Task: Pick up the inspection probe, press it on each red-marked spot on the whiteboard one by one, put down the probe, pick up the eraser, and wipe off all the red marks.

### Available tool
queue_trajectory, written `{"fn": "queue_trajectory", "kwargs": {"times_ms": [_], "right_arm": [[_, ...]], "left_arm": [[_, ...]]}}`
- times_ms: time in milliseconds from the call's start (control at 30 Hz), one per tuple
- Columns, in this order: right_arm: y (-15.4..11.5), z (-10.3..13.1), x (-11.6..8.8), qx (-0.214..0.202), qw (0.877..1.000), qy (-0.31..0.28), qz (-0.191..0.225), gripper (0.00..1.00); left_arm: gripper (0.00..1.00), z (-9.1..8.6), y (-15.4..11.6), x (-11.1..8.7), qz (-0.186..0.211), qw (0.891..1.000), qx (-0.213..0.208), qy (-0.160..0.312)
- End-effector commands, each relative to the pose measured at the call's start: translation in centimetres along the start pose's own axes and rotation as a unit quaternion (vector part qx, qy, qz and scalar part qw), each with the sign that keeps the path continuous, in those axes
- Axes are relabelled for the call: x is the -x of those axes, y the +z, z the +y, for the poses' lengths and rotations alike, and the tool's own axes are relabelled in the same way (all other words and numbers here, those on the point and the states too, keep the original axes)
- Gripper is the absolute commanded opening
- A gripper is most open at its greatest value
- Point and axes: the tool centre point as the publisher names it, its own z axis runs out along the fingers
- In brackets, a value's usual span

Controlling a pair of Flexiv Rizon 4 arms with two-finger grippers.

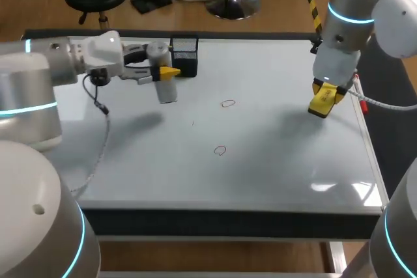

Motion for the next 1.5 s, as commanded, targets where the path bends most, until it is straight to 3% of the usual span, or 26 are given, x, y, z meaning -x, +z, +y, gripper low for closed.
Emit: {"fn": "queue_trajectory", "kwargs": {"times_ms": [33,333,700,1133,1500], "right_arm": [[0.0,-0.1,0.0,-0.001,1.0,-0.001,0.001,0.0],[0.0,-0.1,0.0,-0.001,1.0,-0.001,0.001,0.0],[0.0,-0.1,0.0,-0.001,1.0,-0.001,0.001,0.0],[0.0,-0.1,0.0,-0.001,1.0,-0.001,0.001,0.0],[0.0,-0.1,0.0,-0.001,1.0,-0.001,0.001,0.0]], "left_arm": [[0.0,0.3,4.8,0.6,0.08,0.997,-0.005,-0.005],[0.0,0.3,9.6,-0.7,0.141,0.99,-0.01,-0.008],[0.0,0.8,13.5,-1.7,0.18,0.983,-0.017,-0.013],[0.0,3.2,15.3,-2.0,0.203,0.979,-0.02,-0.011],[0.0,3.7,16.1,-1.6,0.204,0.979,-0.019,-0.009]]}}
